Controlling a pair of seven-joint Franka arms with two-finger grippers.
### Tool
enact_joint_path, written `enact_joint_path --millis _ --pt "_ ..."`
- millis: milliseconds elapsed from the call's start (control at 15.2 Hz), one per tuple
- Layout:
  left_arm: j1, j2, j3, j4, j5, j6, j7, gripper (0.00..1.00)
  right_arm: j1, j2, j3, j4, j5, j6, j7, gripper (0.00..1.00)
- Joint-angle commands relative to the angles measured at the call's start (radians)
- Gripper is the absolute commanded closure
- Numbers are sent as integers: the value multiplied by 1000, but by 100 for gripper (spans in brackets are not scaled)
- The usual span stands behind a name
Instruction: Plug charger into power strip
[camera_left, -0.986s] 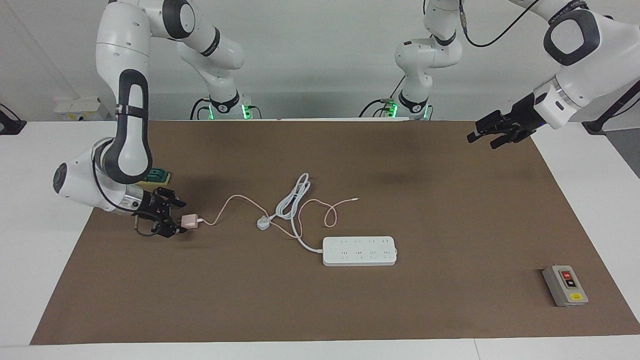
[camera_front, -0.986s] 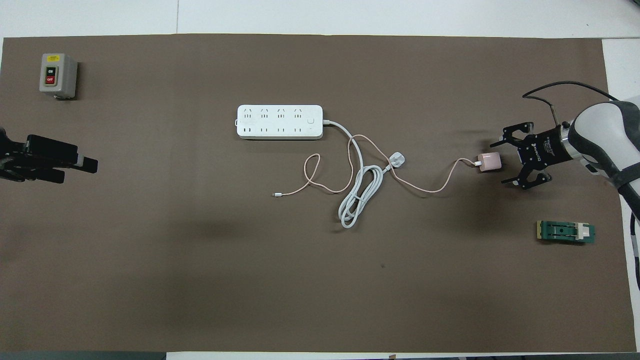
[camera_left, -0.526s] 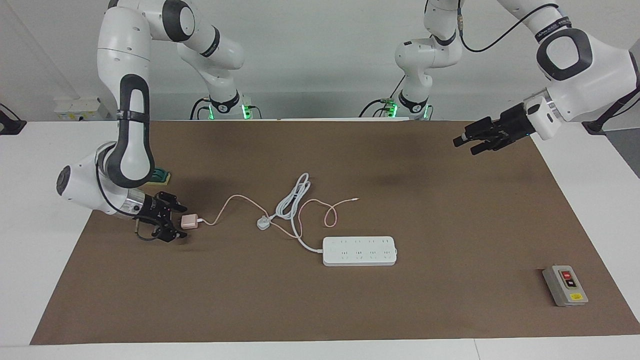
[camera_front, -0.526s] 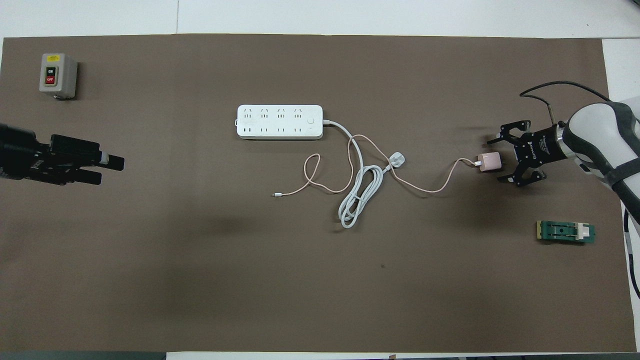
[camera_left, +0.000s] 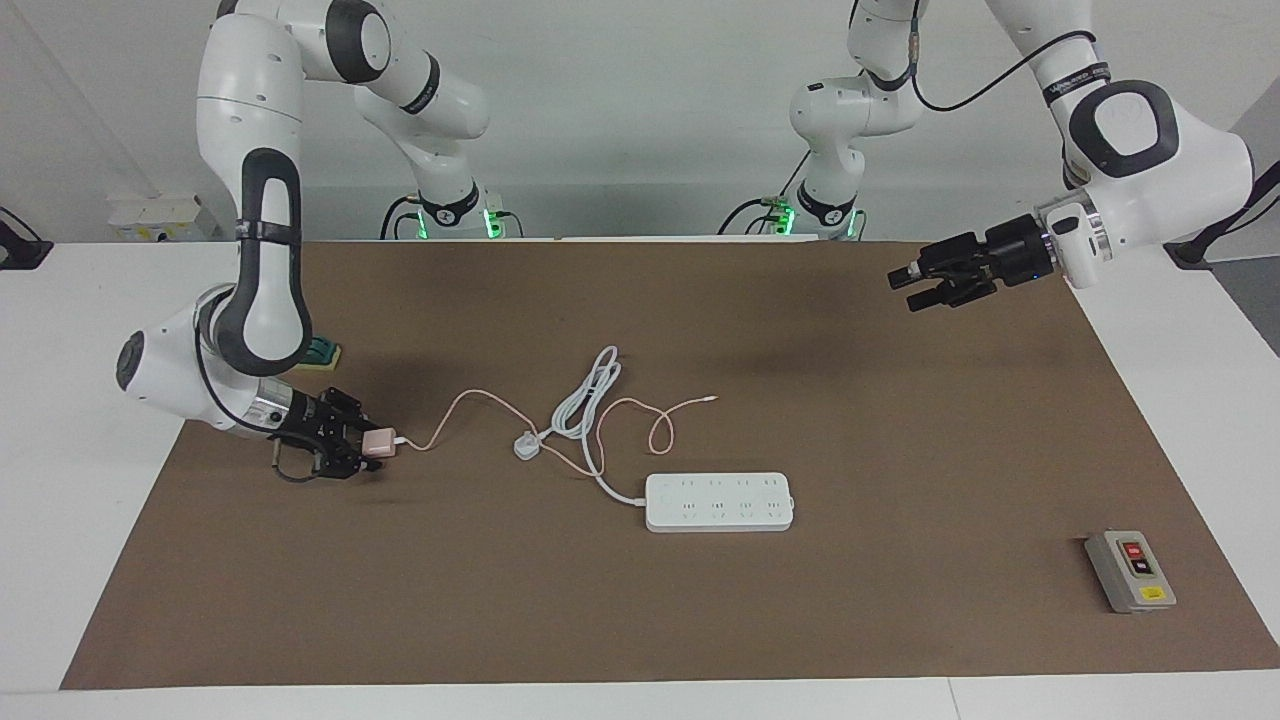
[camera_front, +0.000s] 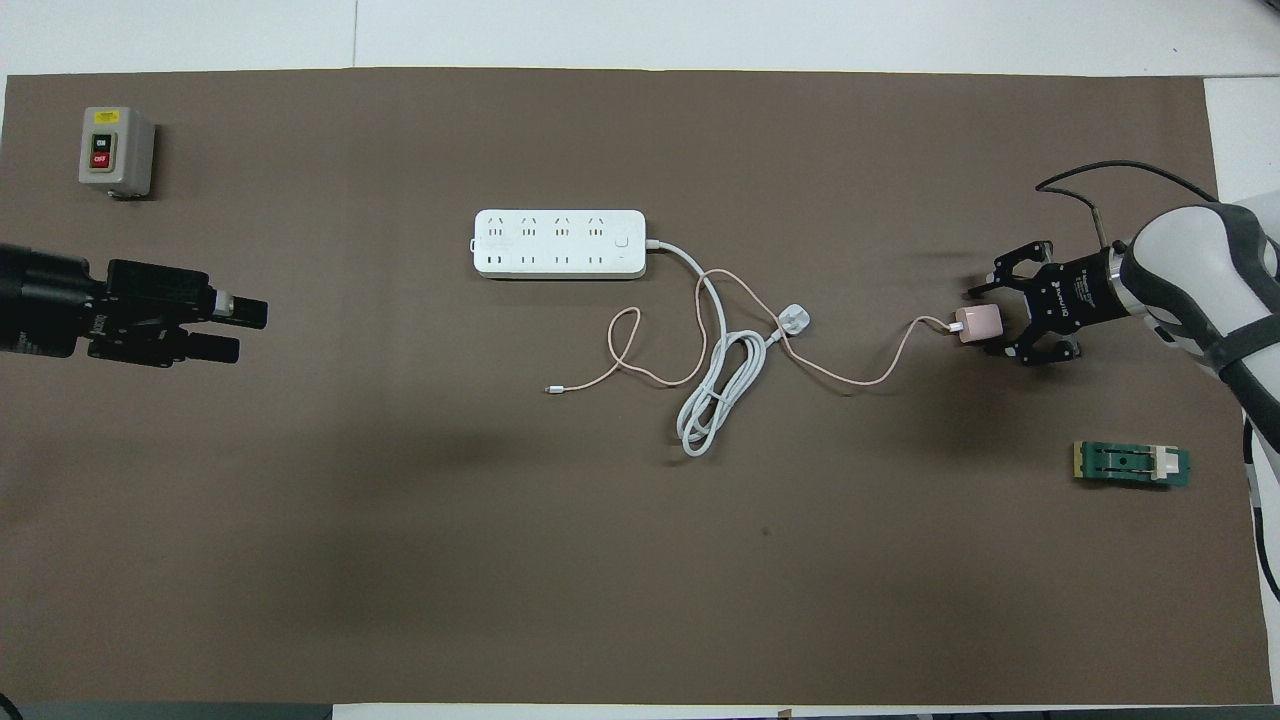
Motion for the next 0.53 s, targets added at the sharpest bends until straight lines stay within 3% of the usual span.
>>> enact_joint_path --millis 0,263,460 --pt "7 -27 -3 -78 -91 14 62 0 20 5 2 -29 23 41 -37 100" --pt "-1 -23 -3 -155 -218 36 194 0 35 -7 8 -9 22 19 -20 100" --pt "-10 -23 -6 -244 -316 66 272 0 66 -28 7 59 8 -80 61 100"
